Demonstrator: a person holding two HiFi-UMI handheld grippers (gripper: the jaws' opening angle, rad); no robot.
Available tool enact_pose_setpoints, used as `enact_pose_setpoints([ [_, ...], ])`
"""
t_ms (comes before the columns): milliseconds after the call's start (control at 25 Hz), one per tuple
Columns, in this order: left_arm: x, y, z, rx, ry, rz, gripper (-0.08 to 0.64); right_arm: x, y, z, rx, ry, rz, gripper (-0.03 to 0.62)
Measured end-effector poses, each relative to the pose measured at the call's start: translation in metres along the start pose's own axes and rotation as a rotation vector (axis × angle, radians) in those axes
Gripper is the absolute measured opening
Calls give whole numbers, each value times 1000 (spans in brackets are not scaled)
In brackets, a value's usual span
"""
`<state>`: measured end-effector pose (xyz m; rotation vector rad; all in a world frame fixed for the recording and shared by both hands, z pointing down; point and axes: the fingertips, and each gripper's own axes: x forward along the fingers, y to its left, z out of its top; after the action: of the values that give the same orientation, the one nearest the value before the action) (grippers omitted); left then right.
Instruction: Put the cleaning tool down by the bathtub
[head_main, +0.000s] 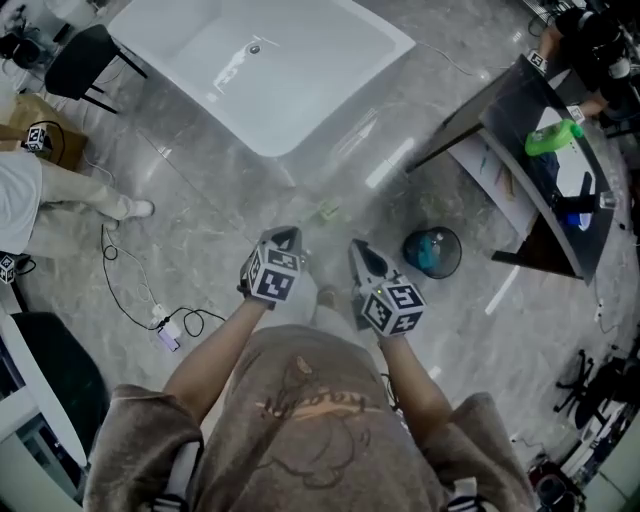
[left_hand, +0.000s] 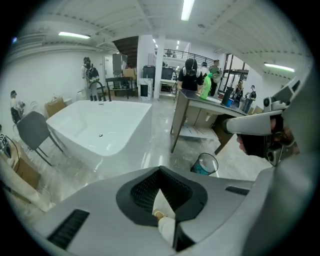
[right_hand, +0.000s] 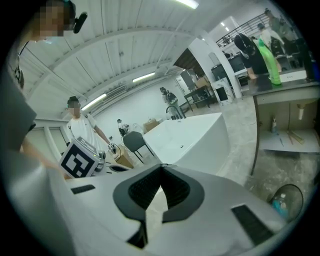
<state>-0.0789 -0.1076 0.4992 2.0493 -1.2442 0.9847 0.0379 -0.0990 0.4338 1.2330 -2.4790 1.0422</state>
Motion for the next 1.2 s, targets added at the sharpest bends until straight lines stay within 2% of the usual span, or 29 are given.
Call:
enact_pose_setpoints([
  [200, -31, -8, 26, -10, -50, 0, 11, -11, 19, 23, -24, -9, 32, 0],
  [400, -70, -20, 46, -17, -110, -27, 11, -27, 50, 28, -69, 10, 69, 0],
  [640, -113, -34, 72, 23, -198, -71, 11, -44, 77, 46, -129, -17, 117, 0],
  [1000, -160, -51, 87, 105, -333, -131, 11, -72, 101, 71, -235, -79, 157, 0],
  [1200, -173, -53, 93, 127, -394, -152, 11, -74, 108, 78, -229, -115, 167, 0],
])
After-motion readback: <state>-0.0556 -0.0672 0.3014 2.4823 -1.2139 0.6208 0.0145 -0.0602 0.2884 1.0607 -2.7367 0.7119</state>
